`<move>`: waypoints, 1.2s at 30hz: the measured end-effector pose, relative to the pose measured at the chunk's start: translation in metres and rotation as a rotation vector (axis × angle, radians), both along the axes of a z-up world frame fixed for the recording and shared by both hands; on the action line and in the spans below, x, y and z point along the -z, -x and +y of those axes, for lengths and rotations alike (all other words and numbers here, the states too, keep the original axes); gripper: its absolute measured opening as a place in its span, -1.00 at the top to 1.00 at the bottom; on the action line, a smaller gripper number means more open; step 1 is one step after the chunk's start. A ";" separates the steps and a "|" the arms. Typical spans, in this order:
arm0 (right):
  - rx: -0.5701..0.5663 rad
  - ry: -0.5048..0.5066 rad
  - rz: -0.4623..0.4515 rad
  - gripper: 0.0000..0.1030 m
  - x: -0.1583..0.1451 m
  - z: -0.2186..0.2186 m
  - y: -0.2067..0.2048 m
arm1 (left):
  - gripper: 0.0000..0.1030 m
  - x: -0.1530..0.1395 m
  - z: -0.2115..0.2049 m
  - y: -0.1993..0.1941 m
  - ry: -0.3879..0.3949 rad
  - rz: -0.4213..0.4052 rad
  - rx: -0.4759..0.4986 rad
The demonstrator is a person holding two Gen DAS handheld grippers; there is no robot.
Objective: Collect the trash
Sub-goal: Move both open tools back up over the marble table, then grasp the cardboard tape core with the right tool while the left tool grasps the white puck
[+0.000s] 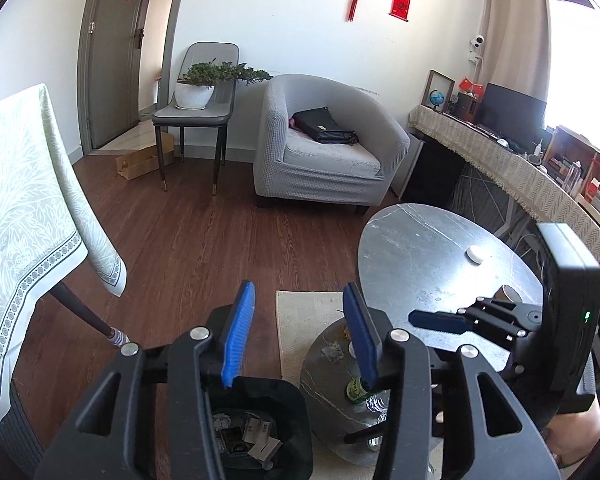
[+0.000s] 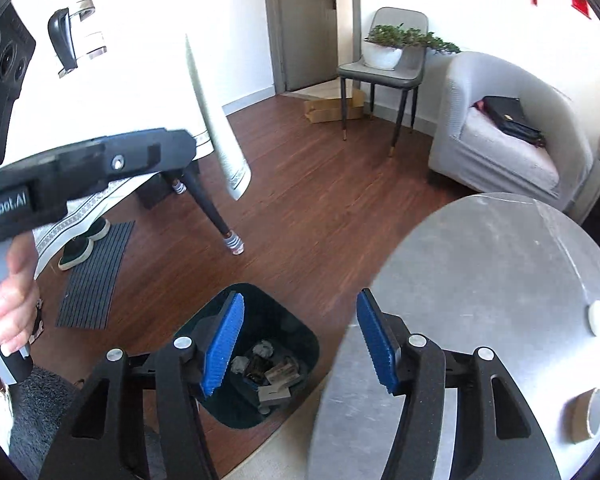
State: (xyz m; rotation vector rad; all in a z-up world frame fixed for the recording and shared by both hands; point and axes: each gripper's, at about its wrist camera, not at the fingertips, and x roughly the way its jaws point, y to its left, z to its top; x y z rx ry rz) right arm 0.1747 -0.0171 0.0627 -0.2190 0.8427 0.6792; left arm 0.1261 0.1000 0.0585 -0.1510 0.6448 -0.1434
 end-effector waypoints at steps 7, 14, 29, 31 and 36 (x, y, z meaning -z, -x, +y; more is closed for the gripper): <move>0.135 -0.007 -0.032 -0.15 -0.005 -0.067 -0.015 | -0.05 0.009 -0.044 -0.011 -0.016 0.030 0.064; 0.256 -0.053 -0.040 -0.16 -0.010 -0.133 -0.026 | -0.16 0.017 -0.085 -0.024 -0.029 0.050 0.111; 0.427 -0.021 -0.016 -0.58 0.012 -0.239 -0.030 | -0.40 0.035 -0.149 -0.044 -0.032 0.099 0.166; 0.418 -0.018 -0.001 -0.58 0.017 -0.240 -0.031 | -0.40 0.035 -0.156 -0.046 -0.028 0.104 0.170; 0.398 0.027 0.008 -0.40 0.026 -0.234 -0.035 | -0.49 0.033 -0.174 -0.053 0.007 0.112 0.182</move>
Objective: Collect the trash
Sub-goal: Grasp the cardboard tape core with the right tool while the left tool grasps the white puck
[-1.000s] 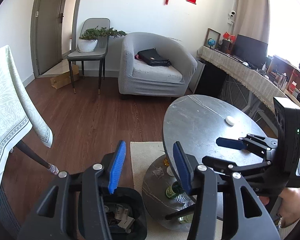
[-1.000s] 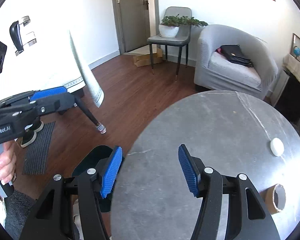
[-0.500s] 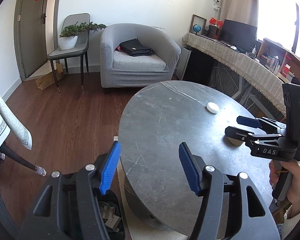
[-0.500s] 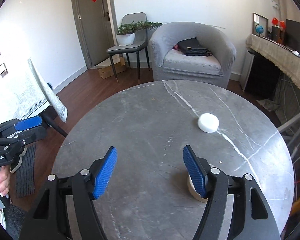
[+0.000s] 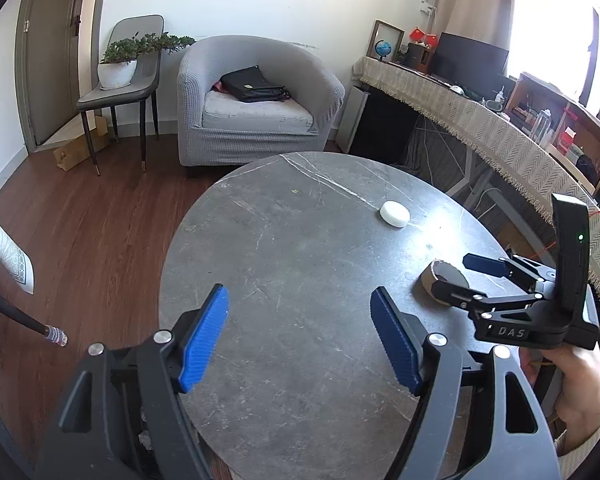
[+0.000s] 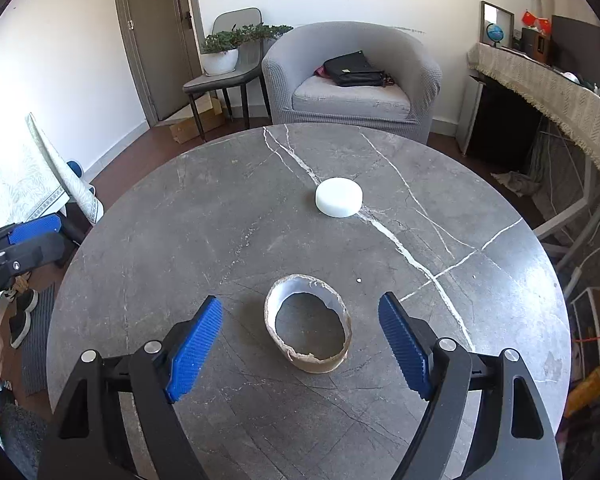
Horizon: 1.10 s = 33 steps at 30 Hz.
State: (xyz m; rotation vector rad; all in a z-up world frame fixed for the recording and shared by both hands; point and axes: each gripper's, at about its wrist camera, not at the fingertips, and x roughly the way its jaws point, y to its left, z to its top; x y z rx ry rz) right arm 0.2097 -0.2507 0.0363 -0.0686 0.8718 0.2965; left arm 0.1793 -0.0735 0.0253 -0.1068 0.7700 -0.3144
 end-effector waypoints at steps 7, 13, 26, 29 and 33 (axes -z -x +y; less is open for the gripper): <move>0.006 0.026 0.030 -0.07 0.007 -0.001 -0.005 | -0.51 0.001 -0.028 -0.012 -0.018 0.012 0.054; 0.021 0.002 0.045 0.04 0.009 -0.012 -0.008 | -0.51 0.005 -0.051 -0.030 -0.047 0.027 0.103; 0.160 -0.150 0.006 0.14 -0.006 -0.076 -0.011 | -0.07 0.011 -0.112 -0.074 -0.112 0.040 0.237; 0.202 -0.190 0.012 0.14 -0.003 -0.093 -0.010 | -0.03 0.018 -0.130 -0.087 -0.120 0.059 0.281; 0.201 -0.206 0.010 0.14 -0.004 -0.099 -0.009 | -0.03 0.029 -0.148 -0.103 -0.153 0.077 0.298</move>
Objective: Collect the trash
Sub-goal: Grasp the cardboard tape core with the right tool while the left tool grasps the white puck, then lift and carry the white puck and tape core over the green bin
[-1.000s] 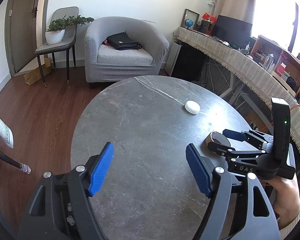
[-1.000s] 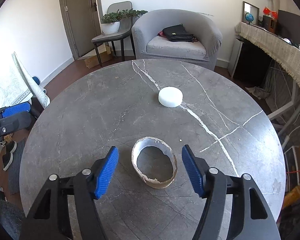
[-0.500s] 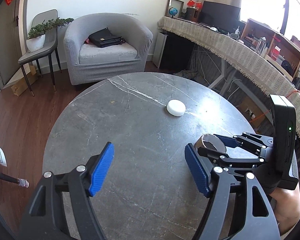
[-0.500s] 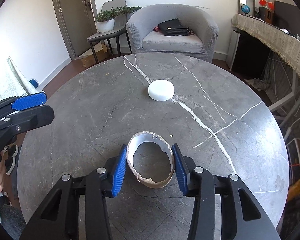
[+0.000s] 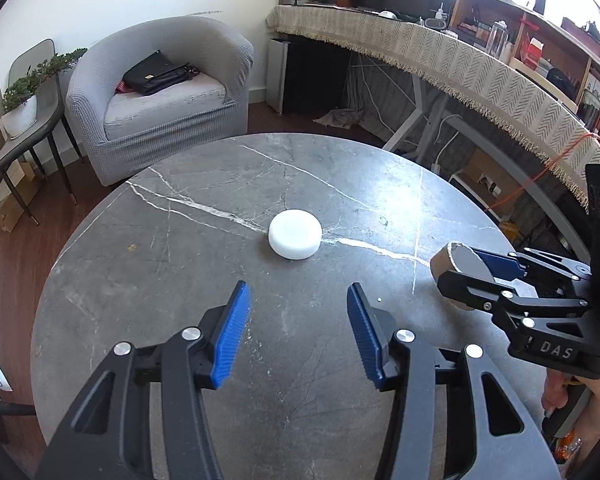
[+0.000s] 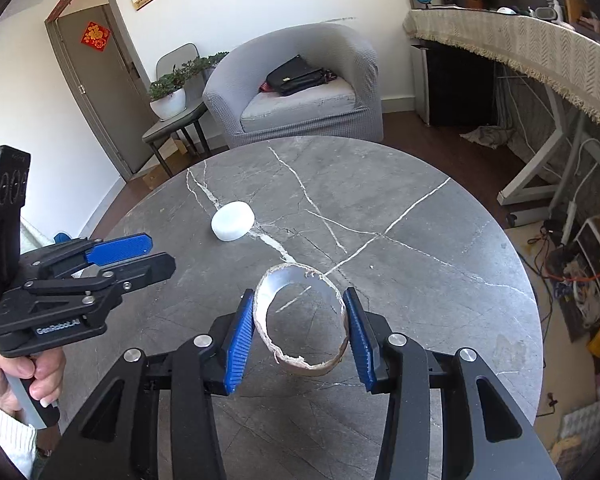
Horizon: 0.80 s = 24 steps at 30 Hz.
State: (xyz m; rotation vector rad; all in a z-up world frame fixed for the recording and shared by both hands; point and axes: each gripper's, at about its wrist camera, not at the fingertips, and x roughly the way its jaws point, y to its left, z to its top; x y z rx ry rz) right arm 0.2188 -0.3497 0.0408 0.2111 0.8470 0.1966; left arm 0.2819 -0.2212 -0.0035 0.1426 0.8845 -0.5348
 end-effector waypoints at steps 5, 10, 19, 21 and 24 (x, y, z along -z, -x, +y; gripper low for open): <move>-0.008 -0.038 0.000 0.14 -0.001 -0.002 0.003 | -0.03 0.010 -0.010 -0.018 -0.007 0.032 -0.003; -0.019 -0.046 -0.005 0.14 -0.002 -0.001 0.004 | -0.08 0.018 -0.028 -0.032 -0.063 0.027 0.012; -0.022 -0.061 0.002 0.13 0.000 -0.006 0.004 | -0.11 0.023 -0.042 -0.054 -0.075 0.040 0.005; -0.021 -0.061 0.002 0.13 -0.001 -0.005 0.003 | 0.01 0.023 -0.045 -0.056 -0.079 0.030 0.003; -0.022 -0.059 0.004 0.13 -0.002 -0.004 0.003 | 0.19 0.022 -0.044 -0.056 -0.079 0.023 -0.002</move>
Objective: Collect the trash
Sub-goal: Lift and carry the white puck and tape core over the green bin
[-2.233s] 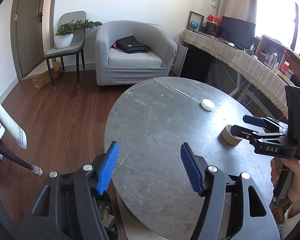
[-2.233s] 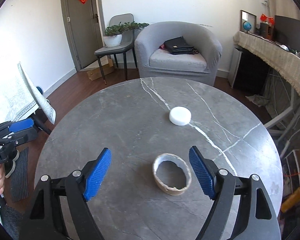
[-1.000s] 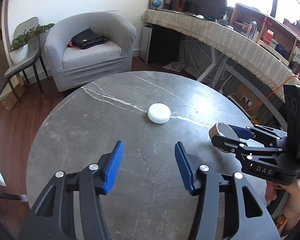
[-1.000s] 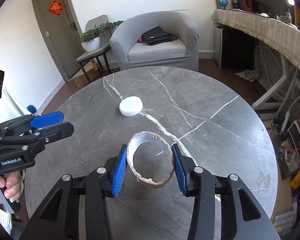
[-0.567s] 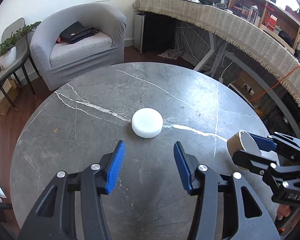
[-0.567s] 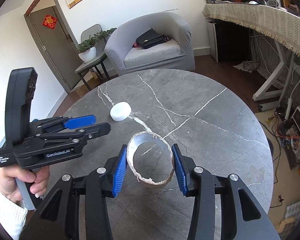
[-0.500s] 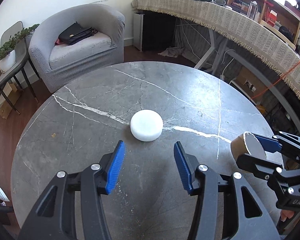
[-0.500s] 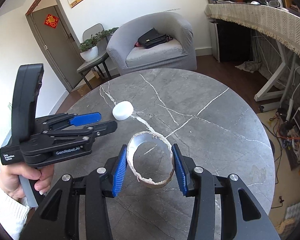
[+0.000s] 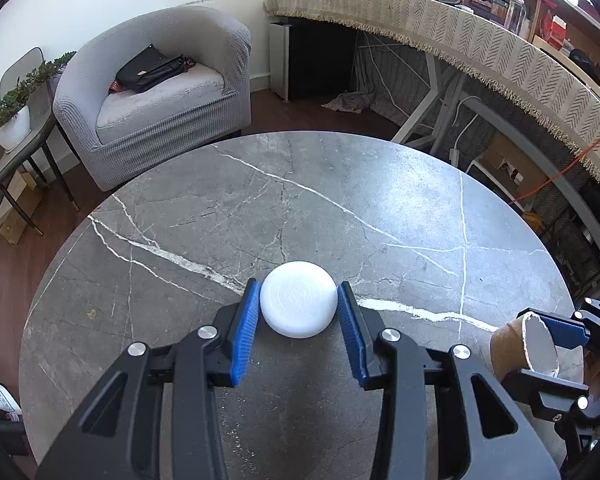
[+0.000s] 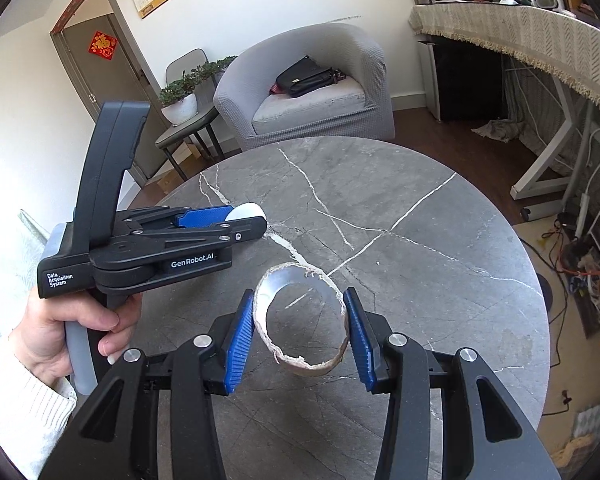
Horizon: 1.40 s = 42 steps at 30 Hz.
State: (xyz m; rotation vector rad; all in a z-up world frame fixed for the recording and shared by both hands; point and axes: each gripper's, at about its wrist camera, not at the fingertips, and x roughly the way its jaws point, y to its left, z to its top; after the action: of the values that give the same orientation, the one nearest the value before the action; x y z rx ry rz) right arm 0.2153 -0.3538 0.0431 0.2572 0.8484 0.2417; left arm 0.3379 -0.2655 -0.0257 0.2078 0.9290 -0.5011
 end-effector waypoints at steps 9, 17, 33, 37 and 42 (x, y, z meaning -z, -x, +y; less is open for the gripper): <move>-0.030 0.031 -0.011 0.13 -0.011 0.013 0.008 | 0.19 -0.005 0.021 0.040 0.007 -0.001 0.007; -0.055 0.070 -0.003 0.13 -0.017 0.028 0.015 | 0.19 -0.023 0.057 0.090 0.051 -0.015 -0.012; -0.249 0.150 -0.003 0.13 -0.025 0.111 0.033 | 0.19 -0.038 0.149 0.168 0.123 -0.045 -0.137; -0.314 0.174 -0.002 0.13 -0.024 0.138 0.037 | 0.19 -0.036 0.178 0.182 0.147 -0.039 -0.181; -0.378 0.197 -0.012 0.13 -0.029 0.175 0.041 | 0.19 -0.030 0.219 0.196 0.161 -0.033 -0.253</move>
State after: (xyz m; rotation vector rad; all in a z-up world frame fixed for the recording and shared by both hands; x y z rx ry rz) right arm 0.1742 -0.1792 0.0716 -0.0913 0.8989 0.5082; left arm 0.1419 -0.0467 0.0039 -0.0475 0.8641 -0.3353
